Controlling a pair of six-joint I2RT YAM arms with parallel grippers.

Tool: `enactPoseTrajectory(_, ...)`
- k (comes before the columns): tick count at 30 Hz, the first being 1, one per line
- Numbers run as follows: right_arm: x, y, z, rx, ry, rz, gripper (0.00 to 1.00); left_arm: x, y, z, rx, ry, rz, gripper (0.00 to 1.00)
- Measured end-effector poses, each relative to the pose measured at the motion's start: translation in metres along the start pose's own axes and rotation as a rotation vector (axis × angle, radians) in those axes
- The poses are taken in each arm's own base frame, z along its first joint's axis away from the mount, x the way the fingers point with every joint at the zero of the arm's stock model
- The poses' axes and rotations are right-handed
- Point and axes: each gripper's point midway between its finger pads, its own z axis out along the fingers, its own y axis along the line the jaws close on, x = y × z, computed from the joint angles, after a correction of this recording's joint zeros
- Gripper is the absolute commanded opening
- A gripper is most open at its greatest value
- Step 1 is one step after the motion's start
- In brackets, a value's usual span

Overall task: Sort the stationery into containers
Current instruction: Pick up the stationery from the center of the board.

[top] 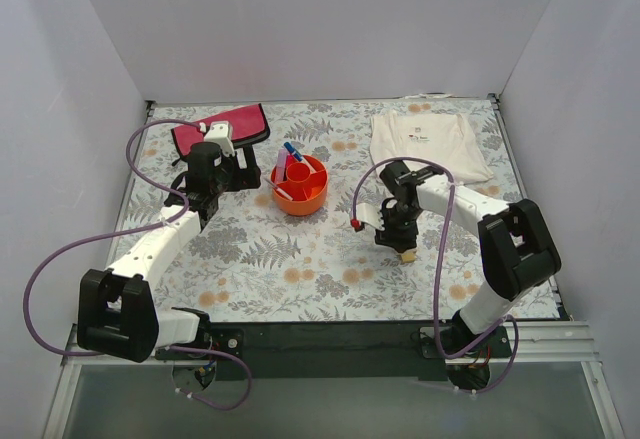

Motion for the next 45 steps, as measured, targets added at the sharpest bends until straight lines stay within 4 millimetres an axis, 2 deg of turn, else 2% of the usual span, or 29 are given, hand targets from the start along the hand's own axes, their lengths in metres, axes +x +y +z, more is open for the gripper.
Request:
enactPoseTrajectory(12,-0.009,0.007,0.006,-0.009,-0.002,-0.039,0.53,-0.001,0.001,0.000,-0.002,-0.005,-0.001,0.86)
enactPoseTrajectory(19,0.003,0.019,0.019,-0.031,0.035,-0.038,0.51,-0.002,0.003,0.000,-0.006,-0.006,-0.001,0.86)
enactPoseTrajectory(22,0.005,0.018,0.019,-0.017,0.040,-0.036,0.44,-0.002,0.002,0.000,0.004,-0.004,-0.003,0.86)
enactPoseTrajectory(25,0.005,0.013,0.020,0.009,0.045,-0.029,0.29,-0.001,0.001,0.000,0.013,-0.002,-0.005,0.86)
enactPoseTrajectory(26,0.005,0.011,0.020,0.021,0.046,-0.027,0.20,-0.001,0.000,0.000,0.015,-0.001,-0.005,0.86)
enactPoseTrajectory(29,0.004,0.007,0.019,0.037,0.047,-0.018,0.07,-0.001,-0.001,0.000,0.022,0.000,-0.005,0.86)
enactPoseTrajectory(32,0.001,0.002,0.015,0.054,0.044,-0.008,0.01,-0.002,-0.002,0.000,0.026,-0.003,-0.004,0.86)
enactPoseTrajectory(34,-0.009,-0.007,0.004,0.078,0.028,-0.004,0.01,-0.003,-0.001,0.000,0.026,-0.006,-0.005,0.86)
enactPoseTrajectory(36,-0.030,-0.028,-0.018,0.141,-0.021,-0.004,0.01,-0.004,-0.001,0.000,0.026,-0.009,-0.005,0.86)
enactPoseTrajectory(40,-0.095,-0.078,-0.086,0.320,-0.212,-0.012,0.01,-0.006,0.001,0.001,0.020,-0.018,-0.009,0.86)
enactPoseTrajectory(43,-0.135,-0.094,-0.132,0.391,-0.356,-0.004,0.01,-0.007,0.004,0.001,0.014,-0.020,-0.013,0.86)
enactPoseTrajectory(45,-0.156,-0.099,-0.155,0.410,-0.445,0.011,0.01,-0.007,0.005,0.001,0.012,-0.020,-0.015,0.86)
